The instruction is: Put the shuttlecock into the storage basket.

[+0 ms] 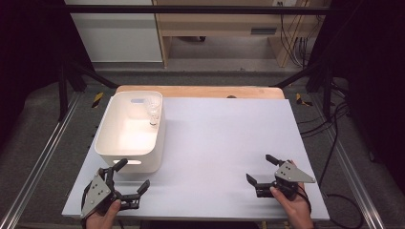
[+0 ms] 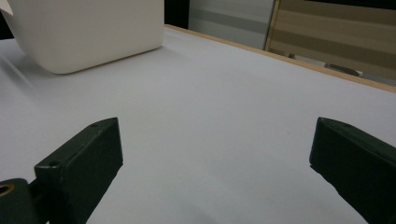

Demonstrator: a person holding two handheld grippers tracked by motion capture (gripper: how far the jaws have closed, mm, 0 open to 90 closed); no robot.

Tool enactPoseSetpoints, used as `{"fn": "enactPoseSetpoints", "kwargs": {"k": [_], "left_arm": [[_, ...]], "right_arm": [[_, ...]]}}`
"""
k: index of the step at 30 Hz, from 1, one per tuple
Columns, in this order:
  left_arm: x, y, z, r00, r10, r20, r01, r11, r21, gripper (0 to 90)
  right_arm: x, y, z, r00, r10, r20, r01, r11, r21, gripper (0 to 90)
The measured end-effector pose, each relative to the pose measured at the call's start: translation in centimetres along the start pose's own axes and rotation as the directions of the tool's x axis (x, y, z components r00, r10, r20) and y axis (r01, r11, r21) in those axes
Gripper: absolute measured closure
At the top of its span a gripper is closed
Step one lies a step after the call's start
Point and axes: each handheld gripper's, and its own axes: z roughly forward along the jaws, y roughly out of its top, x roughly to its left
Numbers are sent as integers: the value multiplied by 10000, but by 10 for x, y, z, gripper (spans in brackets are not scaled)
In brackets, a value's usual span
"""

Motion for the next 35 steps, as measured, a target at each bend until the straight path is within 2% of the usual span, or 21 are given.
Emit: {"fn": "enactPoseSetpoints", "kwargs": {"k": [11, 14, 20, 28, 30, 35], "left_arm": [[6, -6, -3, 10000, 75, 50, -74, 10000, -41, 22], [7, -8, -3, 10000, -38, 13, 38, 10000, -58, 21], [9, -12, -5, 9998, -148, -110, 146, 9998, -119, 16], [7, -15, -5, 10000, -80, 38, 81, 9998, -160, 16], [8, -14, -4, 10000, 26, -1, -26, 9999, -148, 15], [10, -14, -7, 9998, -22, -173, 17, 9995, -302, 15]], "right_arm": [[-3, 0, -4, 9999, -81, 151, 82, 9999, -86, 28], [-4, -1, -6, 9998, -111, 185, 114, 9998, -147, 28], [-6, -1, -11, 9992, -239, 328, 253, 9987, -441, 31], [-13, -5, -16, 9971, -477, 595, 522, 9957, -766, 31], [-15, -6, -18, 9967, -453, 674, 509, 9951, -852, 32], [-21, -9, -19, 9947, -186, 1007, 277, 9955, -901, 33]]}}
